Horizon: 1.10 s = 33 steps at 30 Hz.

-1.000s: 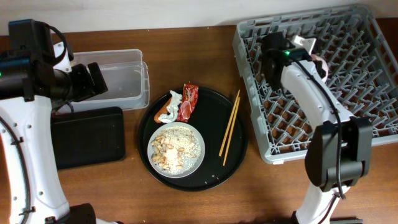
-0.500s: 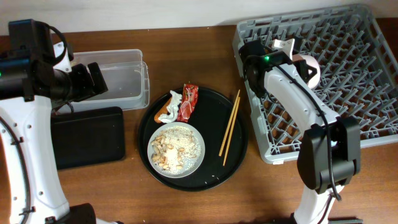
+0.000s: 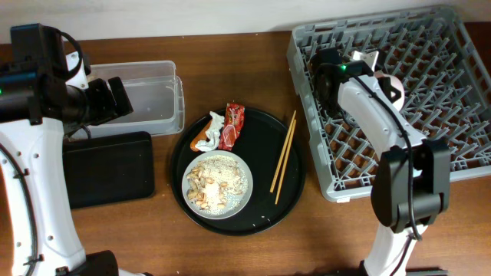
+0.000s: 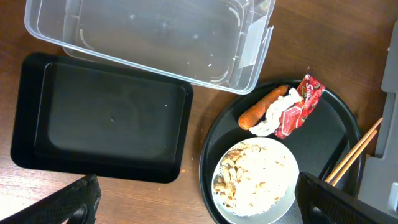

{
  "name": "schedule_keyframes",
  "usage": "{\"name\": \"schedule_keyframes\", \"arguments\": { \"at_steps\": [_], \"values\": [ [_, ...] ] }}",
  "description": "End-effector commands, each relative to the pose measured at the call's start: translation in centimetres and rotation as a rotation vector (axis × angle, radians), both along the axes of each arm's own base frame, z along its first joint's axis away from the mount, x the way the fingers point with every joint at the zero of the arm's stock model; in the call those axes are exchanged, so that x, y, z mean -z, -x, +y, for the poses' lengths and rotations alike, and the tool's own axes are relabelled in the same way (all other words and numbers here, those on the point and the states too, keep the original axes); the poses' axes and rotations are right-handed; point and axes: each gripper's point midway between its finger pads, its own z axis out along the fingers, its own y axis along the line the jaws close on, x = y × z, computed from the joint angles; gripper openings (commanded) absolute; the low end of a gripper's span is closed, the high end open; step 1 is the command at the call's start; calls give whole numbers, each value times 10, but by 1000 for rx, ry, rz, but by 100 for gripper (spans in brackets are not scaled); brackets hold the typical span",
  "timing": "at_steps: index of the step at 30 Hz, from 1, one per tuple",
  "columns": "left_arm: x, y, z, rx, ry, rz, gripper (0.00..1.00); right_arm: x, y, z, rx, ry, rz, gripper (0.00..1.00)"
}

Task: Sort waste into correct bins and load items into the dishwasher rack
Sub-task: 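Set the pink bowl upright in the rack's back left, then grasp the wooden chopsticks on the platter with the right gripper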

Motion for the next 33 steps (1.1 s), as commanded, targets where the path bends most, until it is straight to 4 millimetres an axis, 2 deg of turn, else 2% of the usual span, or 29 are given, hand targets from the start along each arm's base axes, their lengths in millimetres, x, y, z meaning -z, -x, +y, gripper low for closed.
{"name": "schedule_keyframes", "arguments": {
  "at_steps": [1, 6, 7, 8, 9, 13, 16, 18, 20, 21, 22, 24, 25, 27, 28, 29, 31, 33],
  "values": [
    [-1, -2, 3, -16, -7, -3, 99, 29, -2, 22, -45, -24, 78, 4],
    [-1, -2, 3, -16, -7, -3, 99, 18, -7, 64, -156, 48, 74, 5],
    [-1, -2, 3, -16, -7, -3, 99, 16, -6, 68, -166, 64, 75, 14],
    [-1, -2, 3, -16, -7, -3, 99, 15, -5, 70, -173, 70, 86, 37],
    [-1, -2, 3, -16, -7, -3, 99, 14, -2, 69, -173, 66, 99, 68],
    [-1, -2, 3, -16, -6, -3, 99, 1, 23, 72, -116, -116, 27, 72],
    [-1, -2, 3, -16, -7, -3, 99, -25, 44, 87, -132, -346, -50, 72],
    [-1, -2, 3, -16, -6, -3, 99, -44, 60, 113, -207, -539, -87, 72],
    [-1, -2, 3, -16, -6, -3, 99, -44, 73, 144, -310, -701, -17, 72],
    [-1, -2, 3, -16, -6, -3, 100, -32, 88, 189, -388, -924, 82, 69],
    [-1, -2, 3, -16, -7, -3, 99, -19, 102, 224, -417, -1090, 173, 57],
    [-1, -2, 3, -16, -6, -3, 99, -2, 113, 260, -397, -1231, 238, 45],
    [-1, -2, 3, -16, -7, -3, 99, 19, 115, 277, -324, -1269, 245, 29],
    [-1, -2, 3, -16, -6, -3, 99, 53, 116, 293, -251, -1269, 260, 27],
    [-1, -2, 3, -16, -7, -3, 99, 81, 116, 300, -201, -1256, 279, 27],
    [-1, -2, 3, -16, -6, -3, 99, 98, 114, 302, -157, -1247, 286, 27],
    [-1, -2, 3, -16, -6, -3, 99, 122, 102, 298, -124, -1215, 275, 24],
    [-1, -2, 3, -16, -7, -3, 99, 131, 88, 288, -99, -1202, 242, 24]
  ]
}}
